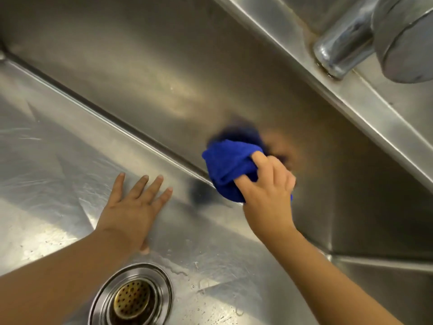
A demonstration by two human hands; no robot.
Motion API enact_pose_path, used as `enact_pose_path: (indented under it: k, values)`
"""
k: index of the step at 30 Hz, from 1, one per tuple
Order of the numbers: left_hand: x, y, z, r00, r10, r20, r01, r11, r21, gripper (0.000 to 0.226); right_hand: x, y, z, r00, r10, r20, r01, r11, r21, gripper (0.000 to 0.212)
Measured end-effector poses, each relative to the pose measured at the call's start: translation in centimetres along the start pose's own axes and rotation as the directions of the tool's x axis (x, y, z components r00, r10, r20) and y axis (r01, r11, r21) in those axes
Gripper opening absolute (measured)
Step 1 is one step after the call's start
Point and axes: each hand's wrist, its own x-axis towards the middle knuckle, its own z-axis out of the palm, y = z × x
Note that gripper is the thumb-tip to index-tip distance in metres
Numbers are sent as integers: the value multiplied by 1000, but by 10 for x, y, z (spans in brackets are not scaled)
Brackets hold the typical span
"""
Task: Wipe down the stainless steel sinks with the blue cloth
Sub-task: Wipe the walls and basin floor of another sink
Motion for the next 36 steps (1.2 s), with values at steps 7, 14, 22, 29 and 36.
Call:
enact_pose_path:
  k: [7, 14, 22, 29, 36]
  values:
    - [-1, 2, -4, 1000, -18, 8, 18, 1000, 14, 116, 8, -34, 22, 999, 36, 22, -36, 999, 25, 34]
    - [0, 3, -3, 999, -35, 6, 35, 999, 18, 116, 1, -42, 55, 981, -47, 189, 54, 998, -32, 8]
    - [1, -1, 2, 1000, 6, -4, -6, 1000, -1, 119, -60, 0, 37, 956, 116, 270, -101, 992, -70, 30]
    - [0, 3, -3, 1000, -19, -16, 18, 1000, -12, 115, 47, -95, 48, 976, 126, 176, -142, 987, 82, 36]
    - [-14, -27, 6, 998, 4, -68, -10, 996, -94, 109, -30, -26, 27, 947, 166, 276, -157, 986, -54, 56]
